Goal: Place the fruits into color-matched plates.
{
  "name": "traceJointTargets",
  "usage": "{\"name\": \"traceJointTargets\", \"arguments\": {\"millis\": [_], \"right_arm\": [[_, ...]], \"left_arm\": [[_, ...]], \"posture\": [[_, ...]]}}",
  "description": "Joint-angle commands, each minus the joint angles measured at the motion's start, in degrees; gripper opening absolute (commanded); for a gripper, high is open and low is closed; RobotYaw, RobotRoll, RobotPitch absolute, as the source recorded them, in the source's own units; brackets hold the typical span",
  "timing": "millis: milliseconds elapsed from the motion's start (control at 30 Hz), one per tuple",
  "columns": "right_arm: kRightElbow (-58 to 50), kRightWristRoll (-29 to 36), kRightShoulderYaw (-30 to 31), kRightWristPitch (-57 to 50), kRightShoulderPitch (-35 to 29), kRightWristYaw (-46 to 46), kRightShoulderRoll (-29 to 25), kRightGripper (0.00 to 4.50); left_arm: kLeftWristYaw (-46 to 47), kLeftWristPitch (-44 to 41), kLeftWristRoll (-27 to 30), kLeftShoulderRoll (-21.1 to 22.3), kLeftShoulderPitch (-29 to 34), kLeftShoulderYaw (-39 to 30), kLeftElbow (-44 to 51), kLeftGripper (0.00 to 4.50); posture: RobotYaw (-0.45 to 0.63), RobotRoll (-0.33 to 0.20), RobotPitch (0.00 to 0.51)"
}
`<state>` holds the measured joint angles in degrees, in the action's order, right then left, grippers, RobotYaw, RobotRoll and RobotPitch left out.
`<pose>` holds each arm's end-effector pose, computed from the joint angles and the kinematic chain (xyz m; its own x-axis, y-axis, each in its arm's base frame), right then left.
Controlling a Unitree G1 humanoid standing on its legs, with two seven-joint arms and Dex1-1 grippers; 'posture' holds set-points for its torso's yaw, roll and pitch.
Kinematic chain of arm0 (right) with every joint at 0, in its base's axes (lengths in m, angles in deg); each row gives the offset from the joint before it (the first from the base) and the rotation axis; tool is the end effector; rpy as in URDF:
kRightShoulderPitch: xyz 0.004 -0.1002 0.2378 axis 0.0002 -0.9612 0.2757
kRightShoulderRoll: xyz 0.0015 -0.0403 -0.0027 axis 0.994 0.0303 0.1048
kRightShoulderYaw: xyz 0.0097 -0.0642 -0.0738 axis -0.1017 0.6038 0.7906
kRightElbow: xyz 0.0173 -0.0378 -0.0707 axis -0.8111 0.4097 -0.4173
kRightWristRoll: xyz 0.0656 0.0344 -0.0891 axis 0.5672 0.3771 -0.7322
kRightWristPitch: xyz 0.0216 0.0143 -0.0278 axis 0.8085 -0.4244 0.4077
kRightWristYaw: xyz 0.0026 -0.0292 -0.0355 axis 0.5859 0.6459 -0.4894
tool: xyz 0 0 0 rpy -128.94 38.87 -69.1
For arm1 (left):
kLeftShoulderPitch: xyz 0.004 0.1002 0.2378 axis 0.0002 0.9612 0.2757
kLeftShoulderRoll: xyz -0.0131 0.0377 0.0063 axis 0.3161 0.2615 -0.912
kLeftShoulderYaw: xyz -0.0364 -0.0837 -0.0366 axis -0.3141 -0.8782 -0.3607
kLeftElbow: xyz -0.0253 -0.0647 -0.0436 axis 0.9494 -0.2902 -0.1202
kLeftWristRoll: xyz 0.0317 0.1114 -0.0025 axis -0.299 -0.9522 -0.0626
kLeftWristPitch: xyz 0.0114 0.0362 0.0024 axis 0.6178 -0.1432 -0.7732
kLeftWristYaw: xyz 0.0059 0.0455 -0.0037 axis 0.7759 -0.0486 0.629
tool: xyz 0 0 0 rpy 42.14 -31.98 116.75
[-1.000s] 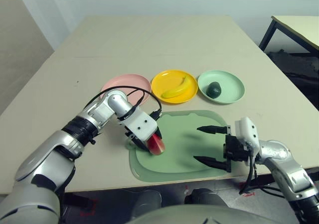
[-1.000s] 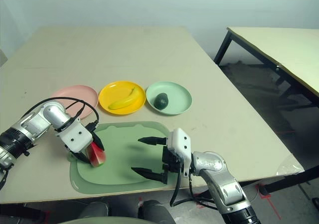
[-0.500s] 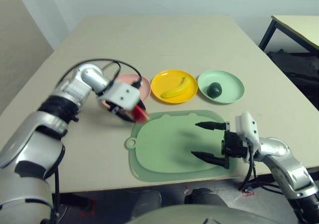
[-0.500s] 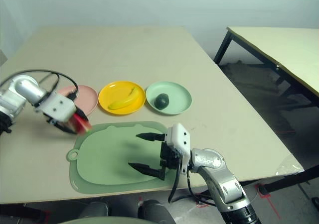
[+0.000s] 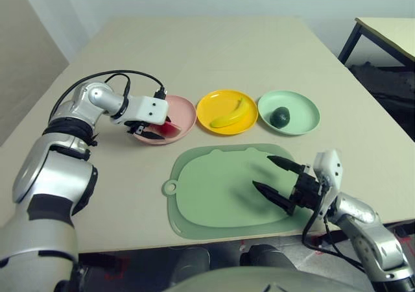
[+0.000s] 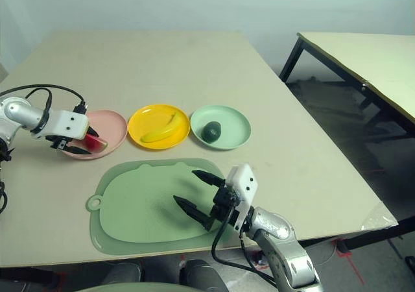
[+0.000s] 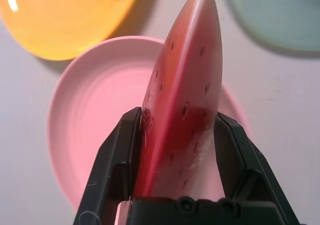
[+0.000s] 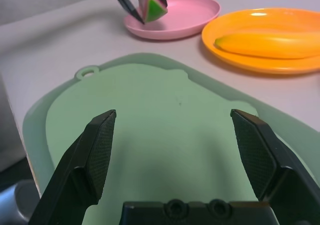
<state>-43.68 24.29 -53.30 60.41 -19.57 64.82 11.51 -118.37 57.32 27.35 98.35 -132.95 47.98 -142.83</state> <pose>0.1742 -0.2010 0.0744 0.5472 0.8354 -0.0513 -0.8318 0.5496 0.0777 0.3446 0.2774 0.1928 0.3512 -0.4532 -0.8193 0.8423 -0.2292 0.4878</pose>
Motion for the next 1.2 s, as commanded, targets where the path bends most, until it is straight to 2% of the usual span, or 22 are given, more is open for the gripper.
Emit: {"name": "traceJointTargets", "arguments": {"millis": [33,233,533,800,833,967,1200], "right_arm": [[1.5,0.1,-1.0,1.0,0.3,0.4,-0.5,4.50],[2.7,1.0,-1.0,1.0,0.8,0.3,0.6,4.50],[4.8,0.7,-1.5,1.8,1.5,1.1,0.7,4.50],[5.2,0.7,-1.5,2.1,1.8,1.2,0.7,4.50],[5.2,0.7,-1.5,2.1,1.8,1.2,0.7,4.50],[5.4,0.5,-1.3,2.4,1.7,1.4,0.7,4.50],[6.1,0.7,-2.0,2.2,2.5,0.9,0.8,4.50]], "left_arm": [[5.4,-1.2,-4.7,-0.9,-1.2,0.4,-2.1,2.41],[9.7,-5.0,-8.9,-2.1,-0.5,0.2,-4.0,2.41],[4.5,-5.8,-8.9,-2.8,1.5,-0.9,-4.1,2.41],[4.5,-5.8,-9.1,-3.1,1.6,-1.2,-3.7,2.41],[4.7,-5.8,-9.2,-3.1,1.5,-1.2,-3.7,3.14],[5.3,-5.9,-9.6,-3.1,1.2,-1.2,-3.8,4.47],[5.7,-5.9,-9.4,-1.8,0.2,-2.1,-3.6,4.47]], "posture": [[0.02,0.000,0.000],[0.02,0.000,0.000],[0.02,0.000,0.000],[0.02,0.000,0.000],[0.02,0.000,0.000],[0.02,0.000,0.000],[0.03,0.000,0.000]]}}
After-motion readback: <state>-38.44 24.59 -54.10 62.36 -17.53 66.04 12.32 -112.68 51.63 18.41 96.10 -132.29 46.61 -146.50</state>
